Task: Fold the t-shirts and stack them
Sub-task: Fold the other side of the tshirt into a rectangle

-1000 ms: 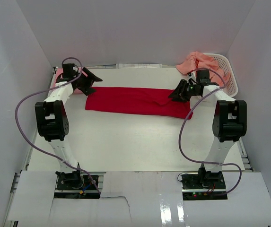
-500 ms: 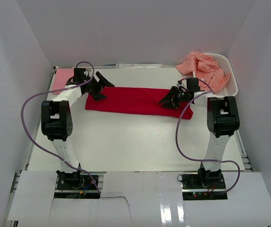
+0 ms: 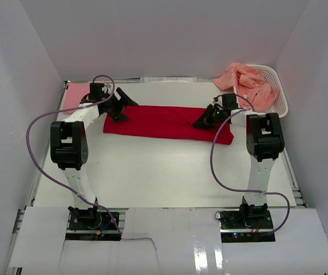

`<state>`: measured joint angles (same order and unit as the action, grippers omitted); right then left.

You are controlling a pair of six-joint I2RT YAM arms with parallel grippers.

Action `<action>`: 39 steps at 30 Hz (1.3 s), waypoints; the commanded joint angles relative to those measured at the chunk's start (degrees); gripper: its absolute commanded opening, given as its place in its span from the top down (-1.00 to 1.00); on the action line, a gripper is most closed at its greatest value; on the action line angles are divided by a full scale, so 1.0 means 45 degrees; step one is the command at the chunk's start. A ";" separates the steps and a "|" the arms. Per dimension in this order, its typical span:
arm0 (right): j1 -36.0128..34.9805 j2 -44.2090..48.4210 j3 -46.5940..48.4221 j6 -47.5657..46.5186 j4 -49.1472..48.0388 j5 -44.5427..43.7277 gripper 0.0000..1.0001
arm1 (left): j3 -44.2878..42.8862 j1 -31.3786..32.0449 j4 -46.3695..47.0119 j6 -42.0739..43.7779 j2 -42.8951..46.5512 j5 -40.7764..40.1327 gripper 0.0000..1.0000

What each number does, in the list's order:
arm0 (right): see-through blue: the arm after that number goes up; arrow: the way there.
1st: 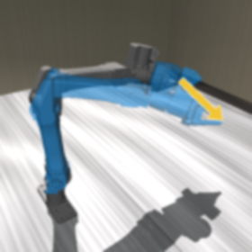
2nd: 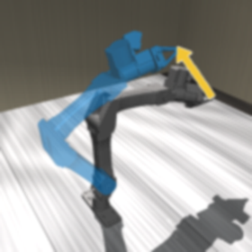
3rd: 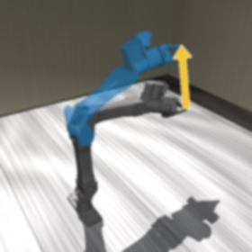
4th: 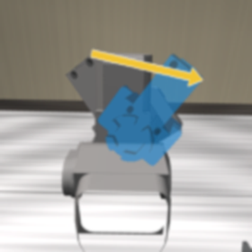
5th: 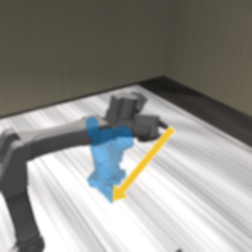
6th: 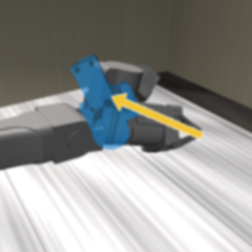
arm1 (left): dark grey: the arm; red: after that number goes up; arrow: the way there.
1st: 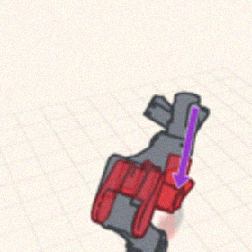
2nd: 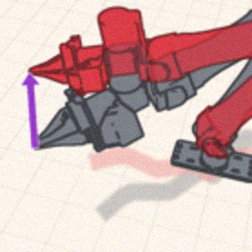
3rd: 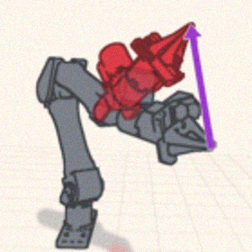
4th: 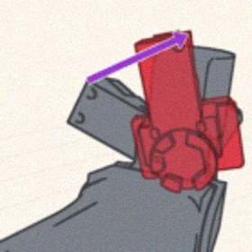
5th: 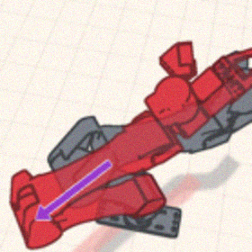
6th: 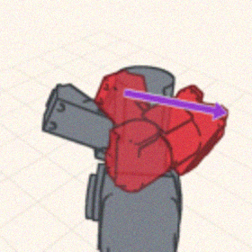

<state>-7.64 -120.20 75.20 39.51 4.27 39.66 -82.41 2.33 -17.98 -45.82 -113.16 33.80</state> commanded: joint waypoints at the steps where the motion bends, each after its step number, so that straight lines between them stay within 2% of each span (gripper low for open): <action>1: -0.0080 -0.0358 0.1003 0.0068 -0.0091 -0.0063 0.76 | 0.0013 -0.0029 0.0069 0.0280 0.0109 0.0125 -0.96; 2: -0.0080 -0.0417 0.1178 0.0068 -0.0052 -0.0044 0.84 | -0.0006 -0.0029 0.0050 0.0319 0.0109 0.0145 -0.96; 8: -0.0119 -0.0651 0.2193 0.0127 0.0221 0.0034 0.84 | -0.0007 -0.0029 -0.0028 0.0398 0.0050 0.0106 -0.96; 17: -0.0314 -0.3169 0.7114 -0.0302 0.1550 0.0797 0.84 | 0.0071 -0.0029 -0.0028 0.0476 -0.0047 0.0164 -0.96; 18: -0.0411 -0.3481 0.7427 -0.0419 0.1608 0.0816 0.78 | 0.0071 -0.0029 -0.0028 0.0495 -0.0067 0.0184 -0.96; 19: -0.0412 -0.3658 0.8165 -0.0613 0.1764 0.0874 0.64 | 0.0091 -0.0029 -0.0028 0.0495 -0.0087 0.0184 -0.96; 20: -0.0431 -0.3833 0.8520 -0.0712 0.1901 0.0913 0.28 | 0.0091 -0.0029 -0.0048 0.0495 -0.0125 0.0203 -0.96; 22: -0.0431 -0.4206 0.9126 -0.0965 0.2388 0.1109 0.15 | 0.0072 -0.0010 -0.0067 0.0534 -0.0126 0.0242 -0.96; 23: -0.0431 -0.4110 0.9438 -0.1373 0.2622 0.0954 -0.12 | 0.0071 -0.0009 -0.0048 0.0515 -0.0126 0.0262 -0.96; 28: -0.0431 -0.2549 0.8155 -0.2430 0.2664 -0.0257 -0.18 | -0.0006 0.0010 -0.0087 0.0593 -0.0204 0.0301 -0.96; 35: -0.0412 0.1649 0.3923 -0.4089 0.3168 -0.2967 -0.15 | -0.1235 0.0030 -0.1238 0.1275 -0.0828 0.0145 -0.96; 38: -0.0470 0.3329 0.2532 -0.4267 0.3891 -0.4217 -0.08 | -0.2211 0.0030 -0.1941 0.1724 -0.1413 0.0106 -0.96; 39: -0.0470 0.3719 0.1619 -0.4364 0.4068 -0.4610 0.04 | -0.2794 0.0030 -0.2291 0.1823 -0.1763 0.0086 -0.96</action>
<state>-9.74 -109.06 88.14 23.33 19.46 26.79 -89.52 2.37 -24.67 -40.69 -119.92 33.89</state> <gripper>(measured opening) 0.509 0.978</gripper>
